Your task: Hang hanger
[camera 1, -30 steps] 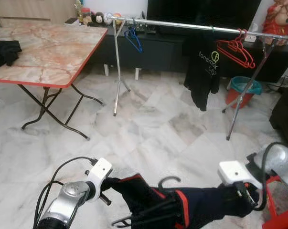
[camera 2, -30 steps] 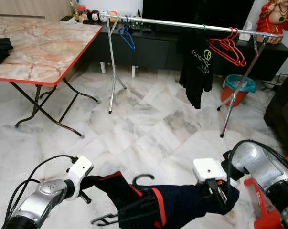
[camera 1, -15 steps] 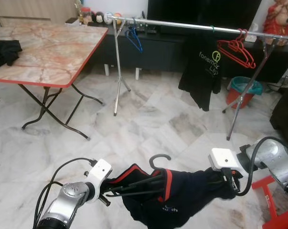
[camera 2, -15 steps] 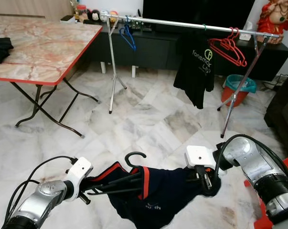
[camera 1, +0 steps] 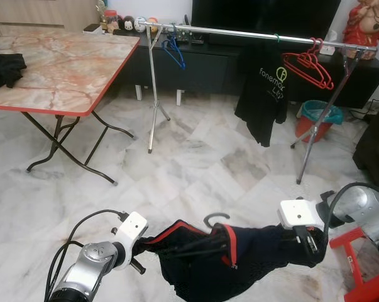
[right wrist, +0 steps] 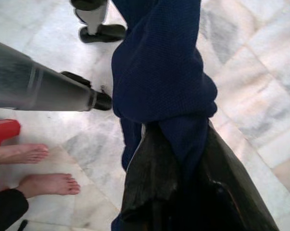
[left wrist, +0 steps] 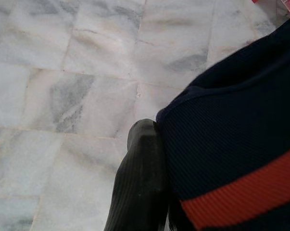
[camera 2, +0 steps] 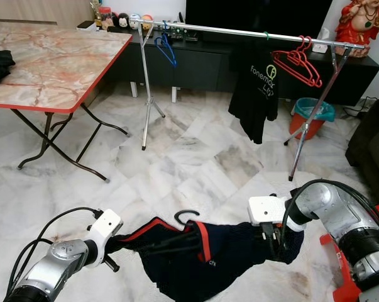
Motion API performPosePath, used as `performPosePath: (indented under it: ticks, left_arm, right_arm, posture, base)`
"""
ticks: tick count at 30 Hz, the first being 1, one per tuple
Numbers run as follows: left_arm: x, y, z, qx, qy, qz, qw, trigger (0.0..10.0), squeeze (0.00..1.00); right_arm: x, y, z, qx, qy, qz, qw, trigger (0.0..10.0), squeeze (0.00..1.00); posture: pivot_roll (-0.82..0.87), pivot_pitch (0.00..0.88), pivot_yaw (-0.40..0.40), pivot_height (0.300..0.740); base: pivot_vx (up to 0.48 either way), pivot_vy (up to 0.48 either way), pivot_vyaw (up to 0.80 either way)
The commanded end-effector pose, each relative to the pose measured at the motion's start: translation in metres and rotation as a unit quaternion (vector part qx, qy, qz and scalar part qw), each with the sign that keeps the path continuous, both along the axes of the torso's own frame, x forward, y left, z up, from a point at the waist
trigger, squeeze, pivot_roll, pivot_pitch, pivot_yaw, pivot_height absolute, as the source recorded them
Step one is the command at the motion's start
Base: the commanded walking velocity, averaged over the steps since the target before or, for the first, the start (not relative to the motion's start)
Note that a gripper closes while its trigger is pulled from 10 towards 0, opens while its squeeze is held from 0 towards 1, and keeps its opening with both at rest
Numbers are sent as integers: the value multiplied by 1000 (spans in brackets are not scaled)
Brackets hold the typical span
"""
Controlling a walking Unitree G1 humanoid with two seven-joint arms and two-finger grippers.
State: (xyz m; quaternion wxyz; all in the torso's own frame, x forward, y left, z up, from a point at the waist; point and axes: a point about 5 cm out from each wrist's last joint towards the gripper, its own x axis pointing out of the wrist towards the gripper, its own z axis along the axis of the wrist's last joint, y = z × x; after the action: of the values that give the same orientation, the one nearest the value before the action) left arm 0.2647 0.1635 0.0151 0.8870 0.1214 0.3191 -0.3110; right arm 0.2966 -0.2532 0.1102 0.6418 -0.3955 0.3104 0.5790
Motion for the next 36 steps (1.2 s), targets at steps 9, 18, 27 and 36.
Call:
performPosePath:
  ticks: [9, 18, 27, 36]
  left_arm:
    - [-2, 0, -3, 14, 8, -13, 1000, 10000, 0]
    - [-7, 0, -7, 24, 19, -32, 999, 10000, 0]
    - [-7, -3, -7, 22, 20, -38, 999, 10000, 0]
    - [-1, -1, 0, 19, 5, -27, 999, 10000, 0]
  right_arm:
    - [4, -11, 0, -56, -29, -15, 998, 10000, 0]
    - [7, 11, 9, 85, -8, -32, 996, 10000, 0]
    - [6, 7, 6, 42, -13, -19, 999, 10000, 0]
    - [-5, -1, -15, -38, 14, -13, 999, 10000, 0]
  posture:
    - [-18, 0, -52, 740]
    - [-22, 0, -48, 740]
    - [-19, 0, -50, 740]
    - [-15, 0, -51, 740]
  base:
    - [0, 0, 0]
    - [0, 0, 0]
    - [0, 0, 0]
    - [0, 0, 0]
